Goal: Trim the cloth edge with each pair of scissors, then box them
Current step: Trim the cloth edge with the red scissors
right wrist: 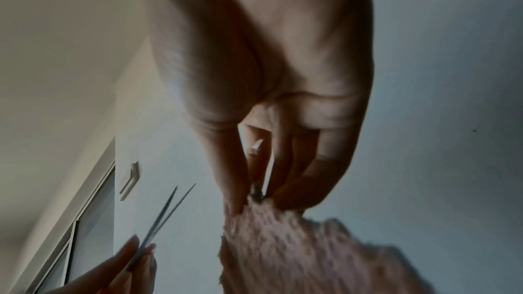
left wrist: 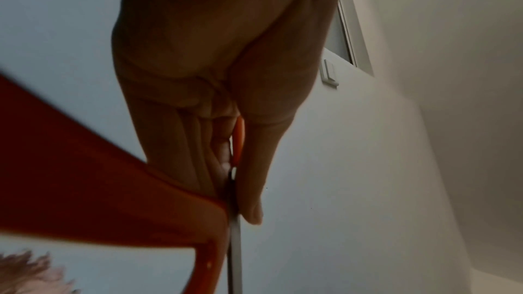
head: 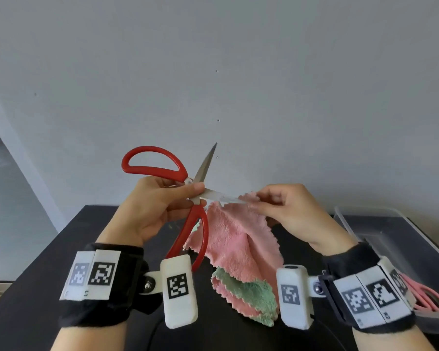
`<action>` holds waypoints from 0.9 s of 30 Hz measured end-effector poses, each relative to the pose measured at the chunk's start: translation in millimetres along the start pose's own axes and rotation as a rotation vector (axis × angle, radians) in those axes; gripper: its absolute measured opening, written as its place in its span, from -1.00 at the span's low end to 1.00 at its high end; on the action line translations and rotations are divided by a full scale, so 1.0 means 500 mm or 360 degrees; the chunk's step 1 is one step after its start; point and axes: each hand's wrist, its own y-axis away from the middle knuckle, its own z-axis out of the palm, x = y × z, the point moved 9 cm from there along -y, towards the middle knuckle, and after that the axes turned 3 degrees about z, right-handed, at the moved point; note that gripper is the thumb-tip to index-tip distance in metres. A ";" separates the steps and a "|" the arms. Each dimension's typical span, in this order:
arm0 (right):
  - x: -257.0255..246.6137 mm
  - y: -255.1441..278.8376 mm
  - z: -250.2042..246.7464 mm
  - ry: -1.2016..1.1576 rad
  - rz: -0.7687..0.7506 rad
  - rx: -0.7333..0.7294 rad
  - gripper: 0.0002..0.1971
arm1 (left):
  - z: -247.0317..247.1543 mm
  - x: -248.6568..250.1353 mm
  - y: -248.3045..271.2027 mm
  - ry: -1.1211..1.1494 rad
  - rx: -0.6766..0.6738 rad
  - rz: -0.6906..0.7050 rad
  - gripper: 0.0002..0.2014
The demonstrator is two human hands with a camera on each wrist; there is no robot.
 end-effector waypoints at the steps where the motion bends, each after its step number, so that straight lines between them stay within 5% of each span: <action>1: 0.003 0.000 -0.001 -0.0013 -0.0006 0.0009 -0.80 | 0.002 -0.007 -0.002 -0.0050 -0.0021 -0.0012 -0.61; 6: 0.009 -0.006 -0.008 -0.0009 -0.0012 0.0052 -0.93 | 0.014 -0.042 -0.008 -0.0240 -0.0116 -0.0105 -0.54; 17: -0.045 0.018 0.049 0.0052 -0.0172 -0.0278 -0.82 | 0.052 -0.038 -0.011 -0.0442 -0.0106 -0.0025 -0.63; 19: -0.049 0.019 0.039 -0.0011 -0.0157 -0.0220 -0.76 | 0.055 -0.033 -0.009 -0.0424 -0.0087 0.0004 -0.64; 23: -0.047 0.015 0.029 -0.0021 -0.0183 -0.0035 -0.95 | 0.071 -0.022 -0.004 -0.0428 -0.0100 0.0074 -0.73; 27: -0.035 0.012 0.024 -0.0027 -0.0150 0.0166 -0.82 | 0.082 -0.017 0.002 -0.0382 -0.0112 0.0107 -0.81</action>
